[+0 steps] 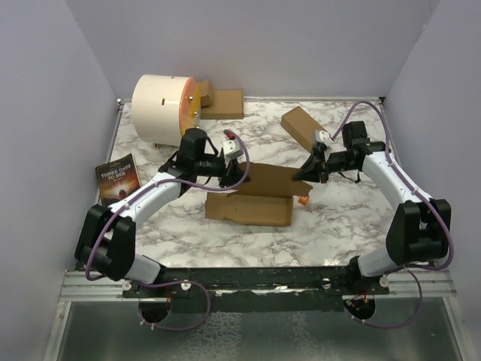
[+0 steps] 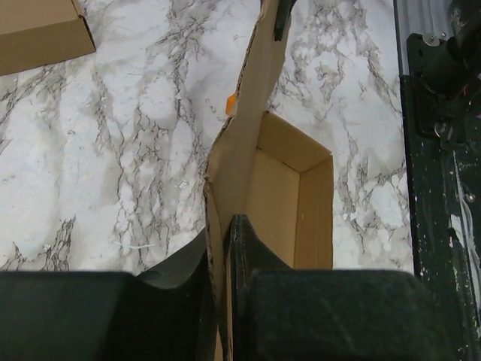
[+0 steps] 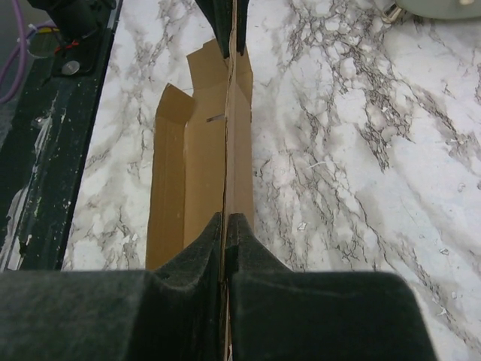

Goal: Fold the paper box

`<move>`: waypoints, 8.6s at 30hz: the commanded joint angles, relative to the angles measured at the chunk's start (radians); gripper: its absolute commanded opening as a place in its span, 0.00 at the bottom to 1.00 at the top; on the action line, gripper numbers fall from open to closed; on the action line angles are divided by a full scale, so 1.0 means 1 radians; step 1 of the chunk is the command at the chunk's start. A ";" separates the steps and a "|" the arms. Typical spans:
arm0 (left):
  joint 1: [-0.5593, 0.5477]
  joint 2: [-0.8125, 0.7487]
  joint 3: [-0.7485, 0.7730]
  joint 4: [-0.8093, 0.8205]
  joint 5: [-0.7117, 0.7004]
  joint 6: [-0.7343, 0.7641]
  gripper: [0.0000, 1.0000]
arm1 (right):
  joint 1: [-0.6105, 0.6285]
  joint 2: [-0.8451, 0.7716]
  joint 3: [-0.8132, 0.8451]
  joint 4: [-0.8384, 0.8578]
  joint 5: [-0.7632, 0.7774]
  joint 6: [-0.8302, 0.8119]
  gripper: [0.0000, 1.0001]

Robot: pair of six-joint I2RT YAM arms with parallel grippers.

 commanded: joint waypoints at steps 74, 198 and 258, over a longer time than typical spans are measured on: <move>-0.164 -0.619 -0.533 -0.091 -0.985 -0.928 0.14 | 0.004 -0.076 -0.082 0.034 0.017 -0.012 0.01; -0.089 -0.399 -0.636 0.443 -0.538 -1.134 0.57 | 0.004 -0.112 -0.202 0.354 0.120 0.321 0.01; -0.033 -0.185 -0.813 0.919 -0.518 -1.398 0.00 | 0.004 -0.111 -0.198 0.338 0.121 0.310 0.01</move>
